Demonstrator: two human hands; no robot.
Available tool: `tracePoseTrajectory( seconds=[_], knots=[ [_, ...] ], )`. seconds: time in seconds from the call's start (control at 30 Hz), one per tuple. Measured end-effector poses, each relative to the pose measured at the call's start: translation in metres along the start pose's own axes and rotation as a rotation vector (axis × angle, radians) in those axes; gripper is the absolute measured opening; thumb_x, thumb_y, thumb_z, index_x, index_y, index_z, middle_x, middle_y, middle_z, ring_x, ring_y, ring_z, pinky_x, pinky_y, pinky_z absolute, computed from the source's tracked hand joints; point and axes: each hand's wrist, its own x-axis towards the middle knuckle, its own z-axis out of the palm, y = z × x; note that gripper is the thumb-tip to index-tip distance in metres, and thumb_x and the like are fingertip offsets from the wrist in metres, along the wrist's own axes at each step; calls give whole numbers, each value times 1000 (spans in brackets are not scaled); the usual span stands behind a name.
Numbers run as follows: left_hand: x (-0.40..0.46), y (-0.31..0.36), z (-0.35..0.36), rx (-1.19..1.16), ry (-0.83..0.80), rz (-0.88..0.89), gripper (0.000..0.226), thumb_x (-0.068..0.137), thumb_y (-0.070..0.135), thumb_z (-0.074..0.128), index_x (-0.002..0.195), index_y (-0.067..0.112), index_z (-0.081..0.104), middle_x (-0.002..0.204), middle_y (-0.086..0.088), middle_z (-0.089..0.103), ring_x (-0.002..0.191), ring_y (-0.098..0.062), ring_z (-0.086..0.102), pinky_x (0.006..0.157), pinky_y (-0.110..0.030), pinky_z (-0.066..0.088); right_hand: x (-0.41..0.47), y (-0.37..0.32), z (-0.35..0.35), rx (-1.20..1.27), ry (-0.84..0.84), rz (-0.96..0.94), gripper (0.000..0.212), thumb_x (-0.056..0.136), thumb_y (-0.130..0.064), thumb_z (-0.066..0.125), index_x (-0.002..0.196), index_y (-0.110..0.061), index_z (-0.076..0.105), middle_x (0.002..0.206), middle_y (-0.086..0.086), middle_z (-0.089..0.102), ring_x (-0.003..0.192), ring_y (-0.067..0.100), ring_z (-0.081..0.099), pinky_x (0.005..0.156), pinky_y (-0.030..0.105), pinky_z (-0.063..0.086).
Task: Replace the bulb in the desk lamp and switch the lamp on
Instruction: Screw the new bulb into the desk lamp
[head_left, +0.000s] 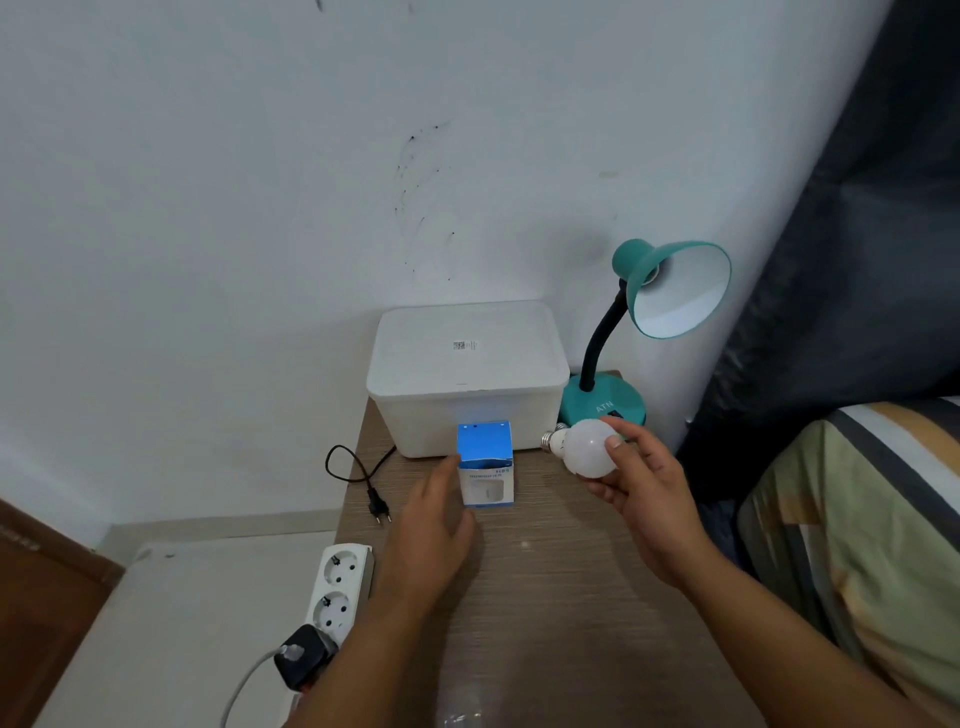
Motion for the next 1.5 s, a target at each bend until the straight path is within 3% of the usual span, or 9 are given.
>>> tracePoseTrajectory(
  seconds=[0.13, 0.3, 0.47, 0.6, 0.77, 0.97, 1.07, 1.33, 1.5],
  knots=[
    [7, 24, -6, 10, 70, 57, 62, 91, 25, 70, 147, 25, 44, 141, 2, 55, 126, -13, 53, 96, -21, 39, -6, -15, -11, -17, -21, -79, 57, 71, -38, 78, 125, -27, 60, 112, -4, 72, 104, 21, 69, 80, 31, 57],
    [22, 68, -9, -28, 93, 186, 57, 92, 29, 70, 144, 29, 47, 131, 6, 58, 109, -1, 57, 88, -19, 43, -5, -30, -26, -63, 0, -222, 59, 72, -10, 83, 123, -26, 57, 111, -14, 71, 102, 10, 70, 77, 18, 55],
    [51, 115, -1, -50, 82, 312, 59, 91, 35, 69, 145, 32, 44, 135, 11, 56, 113, 0, 55, 95, -24, 48, 10, -54, -45, -125, 71, -336, 60, 74, -10, 84, 122, -31, 57, 129, -3, 58, 105, 14, 69, 82, 25, 57],
    [82, 150, 9, -57, 63, 382, 65, 88, 38, 71, 145, 39, 38, 141, 10, 53, 118, -1, 52, 98, -21, 44, 28, -74, -54, -192, 157, -436, 61, 73, -19, 82, 124, -36, 53, 132, -5, 54, 111, 9, 65, 85, 26, 57],
    [124, 185, 14, -8, -33, 478, 91, 79, 32, 81, 151, 37, 25, 150, 5, 42, 131, -3, 36, 95, 3, 18, 56, -91, -59, -366, 269, -517, 63, 75, -25, 83, 126, -39, 50, 129, -11, 52, 107, 2, 61, 83, 15, 53],
    [161, 206, 18, 16, -110, 529, 114, 73, 20, 87, 157, 40, 12, 161, 7, 31, 143, -7, 28, 112, -18, 26, 87, -89, -60, -479, 343, -555, 65, 75, -31, 83, 132, -29, 52, 125, -13, 54, 102, -2, 54, 80, 9, 47],
    [171, 212, 21, 19, -126, 579, 122, 73, 14, 87, 153, 52, 4, 162, 10, 30, 144, -6, 29, 113, -20, 27, 99, -87, -59, -488, 331, -576, 65, 76, -30, 83, 134, -24, 53, 126, -10, 55, 104, 3, 55, 83, 12, 48],
    [187, 215, 27, 27, -108, 639, 104, 78, 16, 85, 157, 40, 21, 156, 6, 42, 141, -10, 40, 113, -39, 42, 117, -85, -55, -543, 346, -584, 63, 76, -35, 81, 132, -26, 54, 125, -9, 59, 105, 8, 56, 89, 25, 49],
    [193, 213, 27, 7, -101, 658, 105, 76, 16, 87, 156, 42, 24, 149, 8, 51, 130, -7, 49, 108, -35, 46, 121, -82, -50, -584, 362, -577, 64, 77, -40, 80, 133, -28, 51, 122, -9, 59, 97, 2, 52, 76, 4, 39]
  ],
)
